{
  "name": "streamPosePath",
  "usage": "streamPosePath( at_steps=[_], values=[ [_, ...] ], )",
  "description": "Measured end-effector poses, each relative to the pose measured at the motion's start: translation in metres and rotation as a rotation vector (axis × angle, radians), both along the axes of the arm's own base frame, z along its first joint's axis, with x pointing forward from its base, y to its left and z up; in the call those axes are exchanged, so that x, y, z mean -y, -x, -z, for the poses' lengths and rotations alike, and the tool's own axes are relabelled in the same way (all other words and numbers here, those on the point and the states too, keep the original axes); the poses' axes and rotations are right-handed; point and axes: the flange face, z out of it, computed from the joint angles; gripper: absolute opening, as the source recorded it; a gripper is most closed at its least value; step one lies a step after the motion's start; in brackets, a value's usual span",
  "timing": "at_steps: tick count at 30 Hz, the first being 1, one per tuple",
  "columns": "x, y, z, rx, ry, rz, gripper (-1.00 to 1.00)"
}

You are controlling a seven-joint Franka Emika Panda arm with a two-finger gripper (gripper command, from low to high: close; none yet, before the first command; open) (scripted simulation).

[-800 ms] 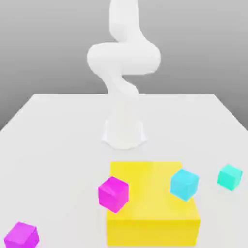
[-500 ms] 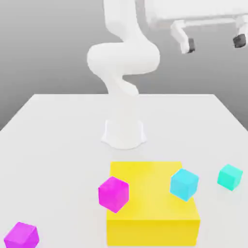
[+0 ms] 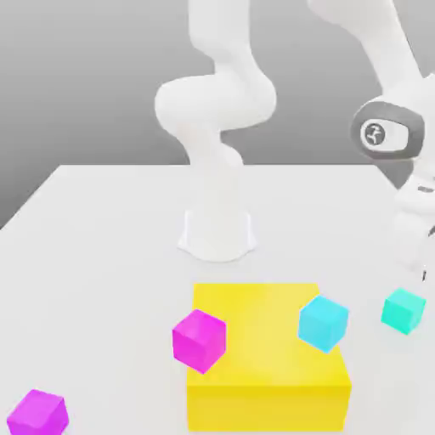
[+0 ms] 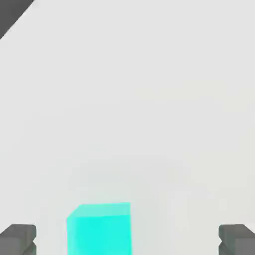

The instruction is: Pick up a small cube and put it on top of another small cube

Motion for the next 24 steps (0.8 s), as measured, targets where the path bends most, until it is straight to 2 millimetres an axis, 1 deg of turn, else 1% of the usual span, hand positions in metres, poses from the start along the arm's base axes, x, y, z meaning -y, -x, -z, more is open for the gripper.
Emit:
streamPosePath(
  at_steps=[2,5,6,11,12,14,18,19,21,24],
  values=[
    [-0.001,0.005,0.025,-0.008,0.010,-0.009,0.00],
    [-0.001,0.007,0.059,-0.011,0.012,-0.011,0.00],
    [0.000,0.008,0.067,-0.011,0.013,-0.011,-1.00],
    [0.000,0.008,0.067,-0.010,0.012,-0.011,-1.00],
    [0.000,0.008,0.071,-0.011,0.012,-0.011,-1.00],
    [-0.001,0.008,0.061,-0.010,0.013,-0.011,-1.00],
    [-0.001,0.007,0.020,-0.009,0.013,-0.011,-1.00],
    [-0.001,0.003,0.013,-0.012,0.017,-0.008,-1.00],
    [0.007,-0.021,0.001,-0.016,0.026,-0.013,-1.00],
    [0.030,-0.066,-0.016,-0.022,0.038,-0.029,-1.00]
  ],
)
